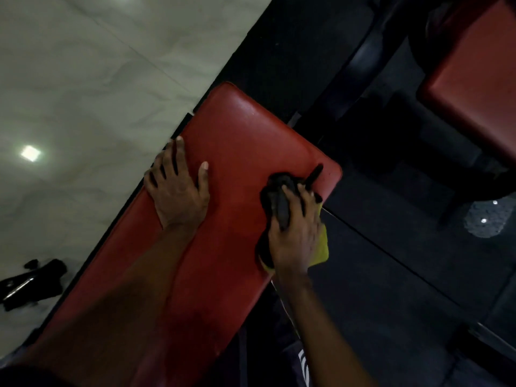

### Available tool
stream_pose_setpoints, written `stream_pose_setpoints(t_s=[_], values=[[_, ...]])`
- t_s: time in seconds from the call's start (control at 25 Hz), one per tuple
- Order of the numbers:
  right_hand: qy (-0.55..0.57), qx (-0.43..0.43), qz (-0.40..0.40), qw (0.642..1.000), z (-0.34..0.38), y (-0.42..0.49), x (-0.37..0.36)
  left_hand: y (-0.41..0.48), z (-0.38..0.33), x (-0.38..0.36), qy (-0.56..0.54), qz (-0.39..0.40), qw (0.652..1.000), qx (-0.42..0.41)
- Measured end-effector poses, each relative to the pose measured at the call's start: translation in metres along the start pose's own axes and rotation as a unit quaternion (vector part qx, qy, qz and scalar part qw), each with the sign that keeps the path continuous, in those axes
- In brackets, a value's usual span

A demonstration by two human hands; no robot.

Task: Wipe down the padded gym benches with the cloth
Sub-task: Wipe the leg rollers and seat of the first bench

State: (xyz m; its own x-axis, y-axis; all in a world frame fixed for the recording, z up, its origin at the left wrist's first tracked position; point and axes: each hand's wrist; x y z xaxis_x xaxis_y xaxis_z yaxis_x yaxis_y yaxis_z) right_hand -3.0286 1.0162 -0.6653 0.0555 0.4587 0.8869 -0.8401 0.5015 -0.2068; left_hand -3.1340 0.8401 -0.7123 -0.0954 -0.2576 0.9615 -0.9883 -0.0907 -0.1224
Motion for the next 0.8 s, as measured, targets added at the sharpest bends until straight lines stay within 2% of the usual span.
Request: stream_pose_setpoints(t_s=[0.2, 0.32, 0.4, 0.48, 0.64, 0.8], values=[[0.029, -0.045, -0.040, 0.998, 0.006, 0.072, 0.006, 0.000, -0.002, -0.002, 0.007, -0.002, 1.000, 0.002], [0.061, -0.052, -0.062, 0.995, -0.007, 0.036, 0.003, -0.002, -0.005, 0.002, -0.022, -0.011, 0.998, -0.055], [0.127, -0.089, -0.067, 0.986, -0.018, 0.010, 0.001, 0.000, -0.018, 0.004, -0.062, 0.004, 0.993, -0.101], [0.172, -0.136, -0.076, 0.973, -0.023, 0.007, 0.002, 0.002, -0.038, 0.003, -0.089, 0.035, 0.990, -0.106], [0.194, -0.127, -0.111, 0.967, -0.032, 0.059, 0.013, 0.004, -0.059, -0.009, -0.001, 0.048, 0.996, -0.075], [0.226, -0.119, -0.033, 0.966, -0.052, 0.123, 0.042, 0.001, -0.062, -0.013, 0.038, 0.032, 0.997, -0.065]])
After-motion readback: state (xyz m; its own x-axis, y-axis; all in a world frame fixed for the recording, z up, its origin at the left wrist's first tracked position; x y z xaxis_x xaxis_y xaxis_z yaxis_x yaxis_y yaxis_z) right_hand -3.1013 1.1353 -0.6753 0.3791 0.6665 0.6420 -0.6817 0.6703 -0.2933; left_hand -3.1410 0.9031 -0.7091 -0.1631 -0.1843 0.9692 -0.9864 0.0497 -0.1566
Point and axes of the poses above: each hand's wrist, its own y-axis towards the middle knuckle, its own x-axis out of the back of the hand, z = x × y, and after that the axes turned 1 degree about z, right-handed
